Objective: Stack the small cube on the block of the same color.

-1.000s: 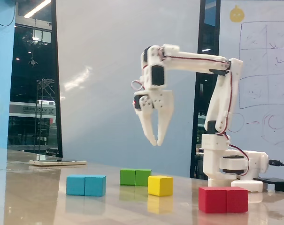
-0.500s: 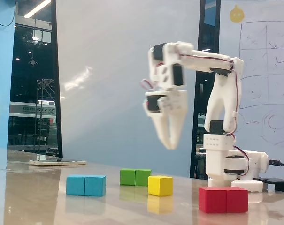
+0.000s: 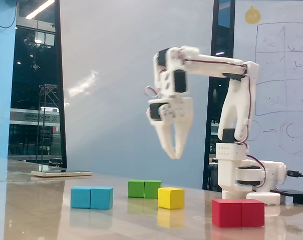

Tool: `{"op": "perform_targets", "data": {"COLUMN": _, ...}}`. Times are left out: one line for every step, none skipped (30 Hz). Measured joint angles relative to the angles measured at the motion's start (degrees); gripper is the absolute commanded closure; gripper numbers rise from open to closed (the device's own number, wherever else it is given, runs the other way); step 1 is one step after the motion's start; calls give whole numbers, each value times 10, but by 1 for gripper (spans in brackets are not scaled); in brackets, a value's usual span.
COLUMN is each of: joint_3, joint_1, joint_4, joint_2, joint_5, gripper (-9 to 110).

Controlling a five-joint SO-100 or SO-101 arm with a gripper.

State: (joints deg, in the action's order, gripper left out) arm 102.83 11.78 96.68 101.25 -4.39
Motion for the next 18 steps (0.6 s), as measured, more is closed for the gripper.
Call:
{"op": "perform_targets", "data": {"joint_3": 0, "joint_1": 24, "joint_4": 0, "joint_2": 0, "joint_5": 0, "gripper": 101}}
{"op": "perform_targets", "data": {"joint_3": 0, "joint_1": 43, "joint_4": 0, "joint_2": 0, "joint_5": 0, "gripper": 101}}
{"op": "perform_targets", "data": {"joint_3": 0, "joint_1": 53, "joint_4": 0, "joint_2": 0, "joint_5": 1, "gripper": 101}}
{"op": "perform_targets", "data": {"joint_3": 0, "joint_1": 54, "joint_4": 0, "joint_2": 0, "joint_5": 2, "gripper": 101}}
{"op": "perform_targets", "data": {"joint_3": 0, "joint_1": 48, "joint_4": 0, "joint_2": 0, "joint_5": 0, "gripper": 101}}
{"op": "perform_targets", "data": {"joint_3": 0, "joint_1": 44, "joint_4": 0, "joint_2": 0, "joint_5": 0, "gripper": 101}}
{"op": "perform_targets", "data": {"joint_3": 0, "joint_1": 36, "joint_4": 0, "joint_2": 0, "joint_5": 0, "gripper": 101}}
{"op": "perform_targets", "data": {"joint_3": 0, "joint_1": 24, "joint_4": 0, "joint_2": 0, "joint_5": 1, "gripper": 101}}
{"op": "perform_targets", "data": {"joint_3": 0, "joint_1": 7, "joint_4": 0, "joint_2": 0, "joint_5": 0, "gripper": 101}}
{"op": "perform_targets", "data": {"joint_3": 0, "joint_1": -12, "joint_4": 0, "joint_2": 0, "joint_5": 0, "gripper": 101}}
{"op": "perform_targets", "data": {"joint_3": 0, "joint_1": -34, "joint_4": 0, "joint_2": 0, "joint_5": 0, "gripper": 101}}
{"op": "perform_targets", "data": {"joint_3": 0, "joint_1": -59, "joint_4": 0, "joint_2": 0, "joint_5": 0, "gripper": 101}}
{"op": "perform_targets", "data": {"joint_3": 0, "joint_1": -84, "joint_4": 0, "joint_2": 0, "joint_5": 0, "gripper": 101}}
{"op": "perform_targets", "data": {"joint_3": 0, "joint_1": -110, "joint_4": 0, "joint_2": 0, "joint_5": 0, "gripper": 101}}
{"op": "perform_targets", "data": {"joint_3": 0, "joint_1": -137, "joint_4": 0, "joint_2": 0, "joint_5": 0, "gripper": 101}}
{"op": "perform_targets", "data": {"joint_3": 0, "joint_1": -163, "joint_4": 0, "joint_2": 0, "joint_5": 0, "gripper": 101}}
{"op": "perform_targets", "data": {"joint_3": 0, "joint_1": -185, "joint_4": 0, "joint_2": 0, "joint_5": 0, "gripper": 101}}
{"op": "perform_targets", "data": {"joint_3": 0, "joint_1": -205, "joint_4": 0, "joint_2": 0, "joint_5": 0, "gripper": 101}}
